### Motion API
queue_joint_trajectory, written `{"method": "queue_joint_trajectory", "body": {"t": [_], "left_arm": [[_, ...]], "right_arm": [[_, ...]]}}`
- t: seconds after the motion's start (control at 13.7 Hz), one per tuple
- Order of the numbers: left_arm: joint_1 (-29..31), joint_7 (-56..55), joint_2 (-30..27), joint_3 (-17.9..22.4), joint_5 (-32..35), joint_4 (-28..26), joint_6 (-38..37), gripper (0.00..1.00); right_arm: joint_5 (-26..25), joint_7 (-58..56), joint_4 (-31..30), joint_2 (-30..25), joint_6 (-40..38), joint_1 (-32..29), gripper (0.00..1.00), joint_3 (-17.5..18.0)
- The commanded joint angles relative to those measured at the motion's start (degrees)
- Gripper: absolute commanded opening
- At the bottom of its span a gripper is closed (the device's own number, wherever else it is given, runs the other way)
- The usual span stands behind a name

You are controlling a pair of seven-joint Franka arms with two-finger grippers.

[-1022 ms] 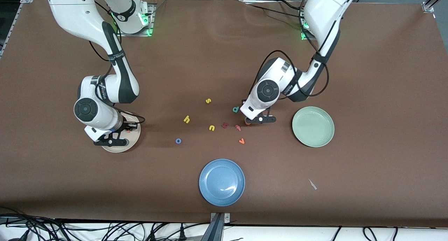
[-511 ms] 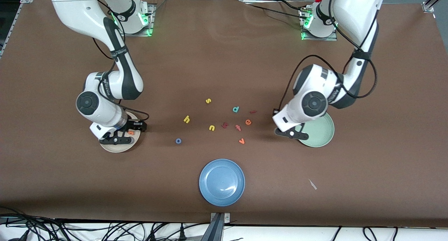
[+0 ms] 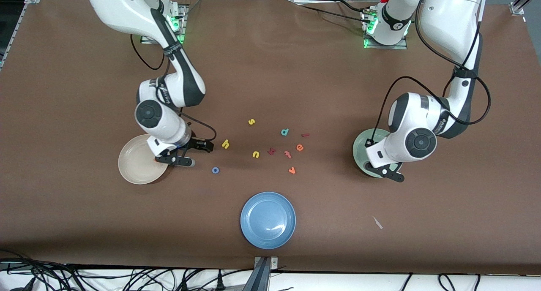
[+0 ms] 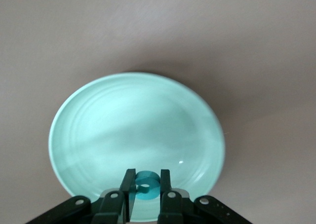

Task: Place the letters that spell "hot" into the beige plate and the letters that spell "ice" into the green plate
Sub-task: 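Open both grippers to drop the 3 and the c onto the plates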

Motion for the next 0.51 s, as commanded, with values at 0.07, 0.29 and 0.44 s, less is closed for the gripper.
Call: {"method": "queue_joint_trajectory", "body": {"t": [0.07,0.29,0.44], "left_arm": [[-0.1,1.8,2.3,1.4,0.5,-1.4,0.1,0.06],[0.0,1.8,2.5,1.3,0.3,-3.8,0.8,0.06],[0.2,1.8,2.3,1.3,0.3,-5.9,1.9,0.08]], "right_arm": [[1.0,14.5,-0.8,1.7,4.0,3.8,1.00,-0.2],[1.0,22.1,-1.1,3.4,7.3,6.7,1.00,-0.3],[1.0,23.3,-0.9,4.6,8.9,7.3,1.00,-0.3]]}}
